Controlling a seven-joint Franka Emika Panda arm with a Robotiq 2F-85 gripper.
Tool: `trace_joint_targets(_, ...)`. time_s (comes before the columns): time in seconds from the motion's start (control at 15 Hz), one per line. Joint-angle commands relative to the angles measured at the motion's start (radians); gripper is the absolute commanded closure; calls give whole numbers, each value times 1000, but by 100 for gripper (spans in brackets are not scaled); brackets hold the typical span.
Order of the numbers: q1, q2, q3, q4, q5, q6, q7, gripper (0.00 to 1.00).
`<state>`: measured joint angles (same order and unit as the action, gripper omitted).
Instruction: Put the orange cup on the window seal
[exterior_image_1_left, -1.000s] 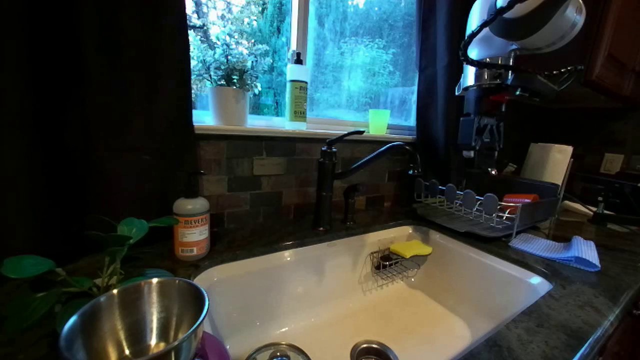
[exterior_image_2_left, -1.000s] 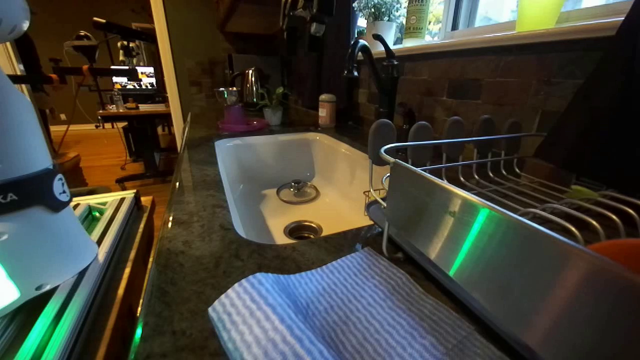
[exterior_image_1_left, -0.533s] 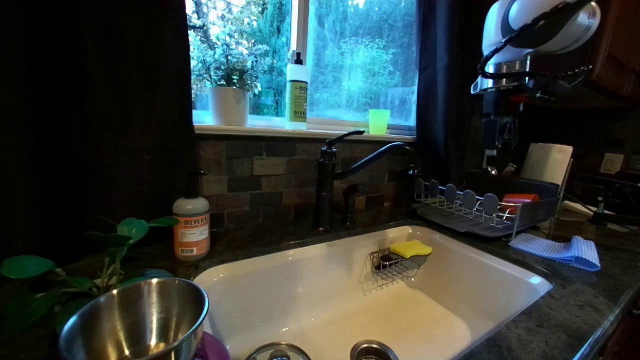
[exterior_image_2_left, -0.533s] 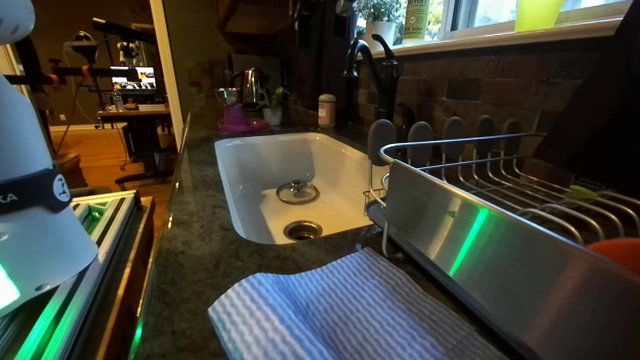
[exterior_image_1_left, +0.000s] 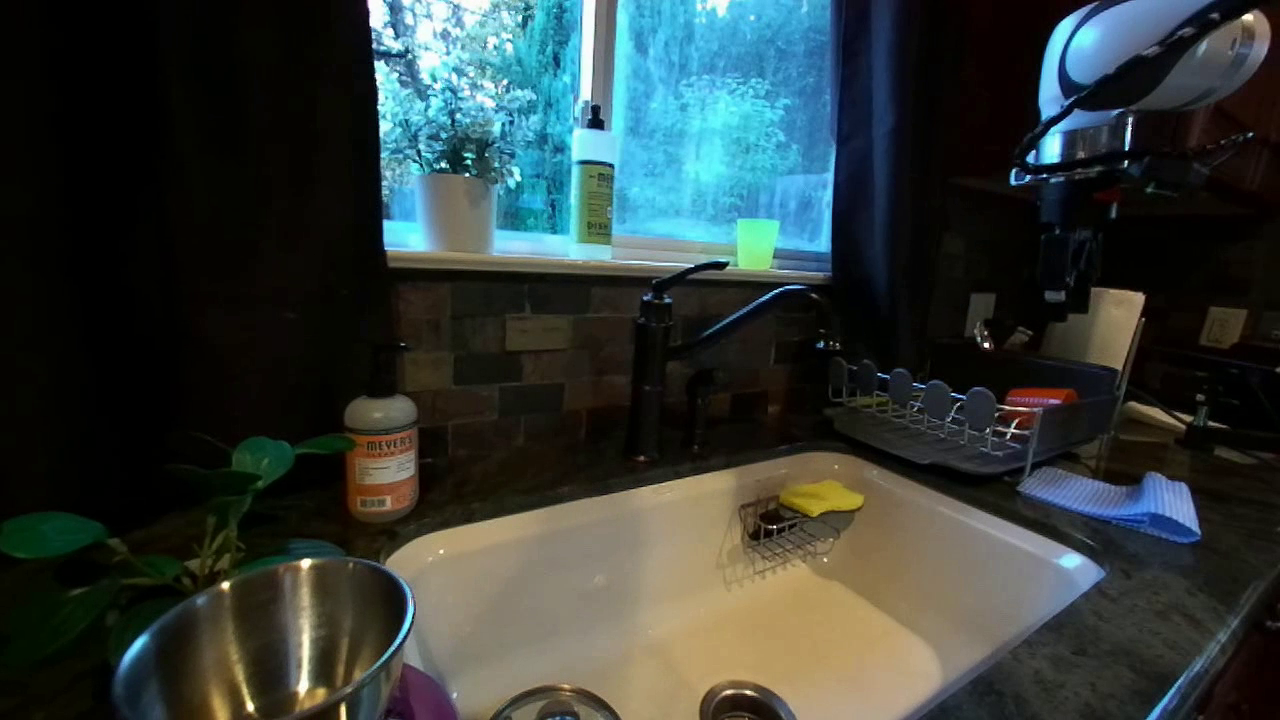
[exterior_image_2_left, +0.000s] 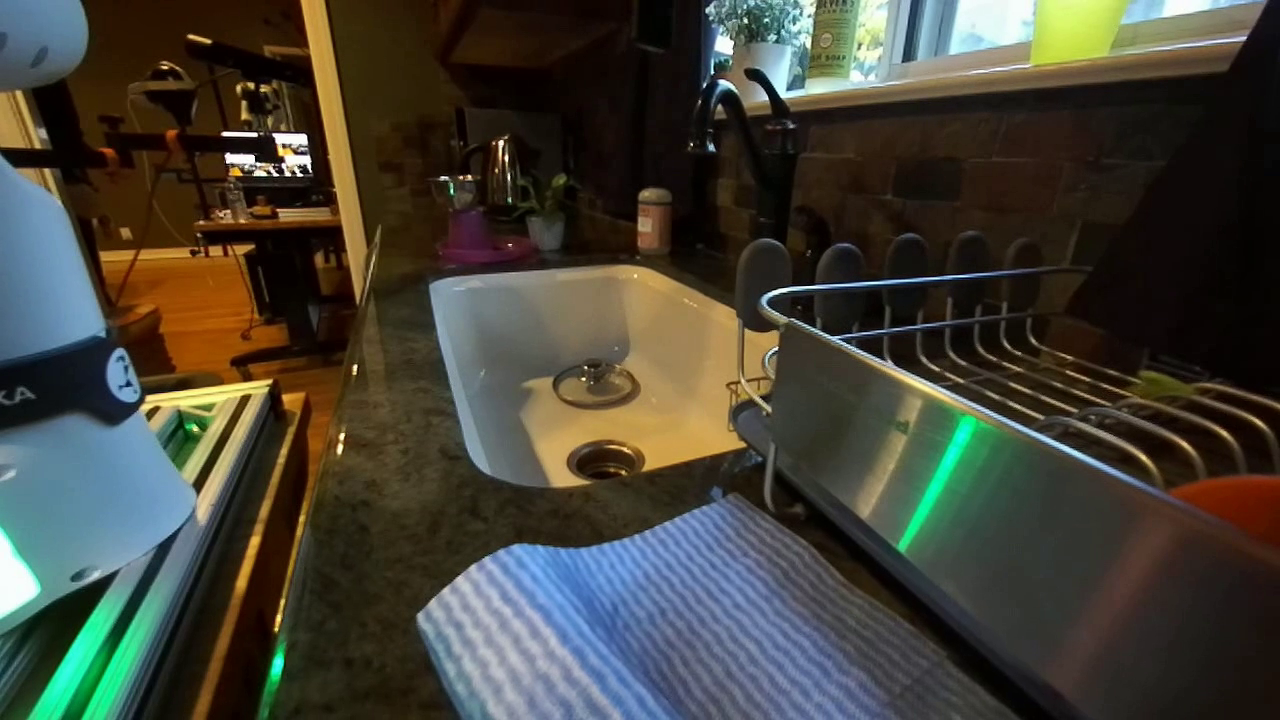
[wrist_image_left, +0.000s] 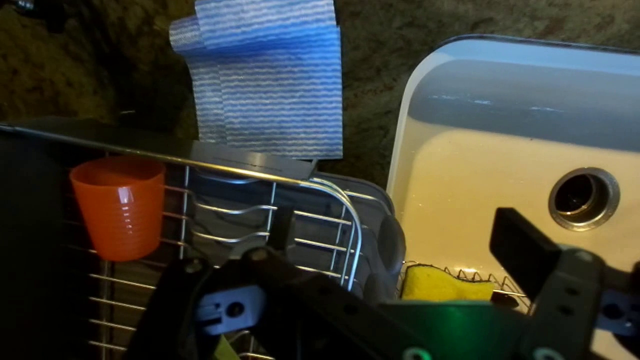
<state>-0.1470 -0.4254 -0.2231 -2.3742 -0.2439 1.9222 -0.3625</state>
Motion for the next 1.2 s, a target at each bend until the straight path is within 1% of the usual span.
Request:
trace_joint_targets(0.0,3,1,8,1,0,-2,5,0)
trace_joint_targets(0.07,3,7,16,-1,-17,15,11,0)
trace_joint_targets(0.13,10,17,1,13,-24,14,-56,0)
trace_joint_targets(0.27,8,40,-20,51,-80,-12,-190,0)
trace_joint_targets(0.4,5,83,-58,108,-112,-23,-328,0)
trace_joint_targets(0.53,3,141,-102,179,-113,-8,-491,0)
trace_joint_targets(0.6,31,169,-147,220,-101,-1,-571,0)
trace_joint_targets(0.93,107,304,-311,376,-14,31,-962,0)
trace_joint_targets(1.07,115,369,-349,426,34,8,-1114,0)
trace_joint_targets(1.13,13,299,-231,365,0,22,-999,0)
